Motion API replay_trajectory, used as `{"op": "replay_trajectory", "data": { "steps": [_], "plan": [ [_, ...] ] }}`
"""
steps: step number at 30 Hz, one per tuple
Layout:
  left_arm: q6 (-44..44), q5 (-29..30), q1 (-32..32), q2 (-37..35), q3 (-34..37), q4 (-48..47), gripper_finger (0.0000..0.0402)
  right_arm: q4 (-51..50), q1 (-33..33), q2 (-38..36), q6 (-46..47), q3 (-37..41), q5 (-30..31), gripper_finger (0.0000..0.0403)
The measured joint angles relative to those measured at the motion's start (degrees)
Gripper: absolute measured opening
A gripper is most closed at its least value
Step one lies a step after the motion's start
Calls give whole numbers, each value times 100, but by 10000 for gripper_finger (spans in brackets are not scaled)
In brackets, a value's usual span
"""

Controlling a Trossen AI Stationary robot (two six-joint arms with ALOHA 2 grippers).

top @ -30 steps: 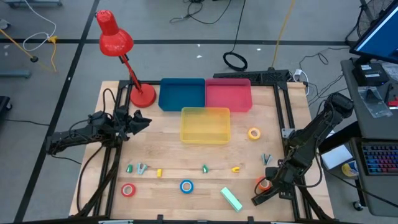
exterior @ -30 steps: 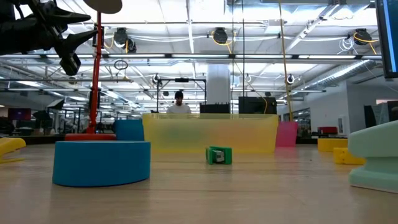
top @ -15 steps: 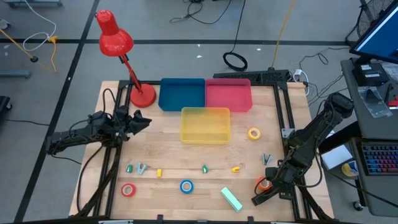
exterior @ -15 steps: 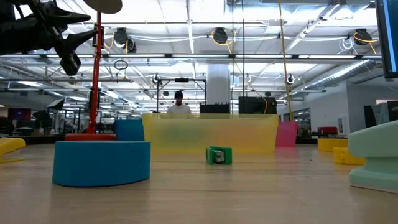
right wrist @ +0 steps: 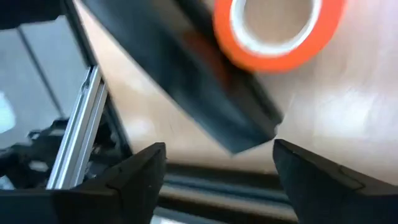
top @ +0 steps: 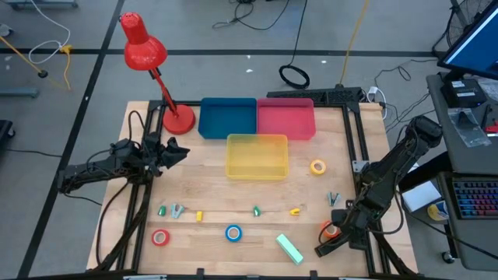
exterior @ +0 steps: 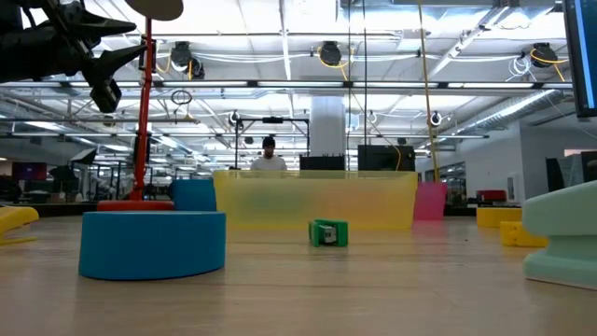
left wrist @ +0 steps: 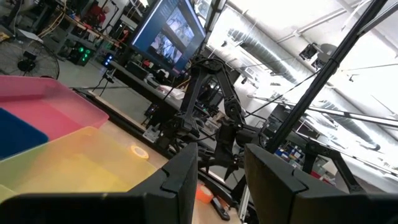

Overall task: Pick and place Stapler, Stapler remover, tape
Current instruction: Put the black stapler into the blue bin

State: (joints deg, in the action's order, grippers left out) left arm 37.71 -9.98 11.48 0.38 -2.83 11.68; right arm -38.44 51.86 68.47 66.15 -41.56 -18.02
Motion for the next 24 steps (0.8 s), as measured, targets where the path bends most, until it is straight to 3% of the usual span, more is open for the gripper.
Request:
{"op": "replay_trajectory", "data": {
  "steps": [5, 24],
  "plan": [
    [1, 0, -2, -2, 0, -1, 134, 13, -2, 0, 109, 0, 621, 330],
    [2, 0, -2, 0, 0, -216, 134, 31, 137, 70, 27, 0, 445, 338]
  ]
}}
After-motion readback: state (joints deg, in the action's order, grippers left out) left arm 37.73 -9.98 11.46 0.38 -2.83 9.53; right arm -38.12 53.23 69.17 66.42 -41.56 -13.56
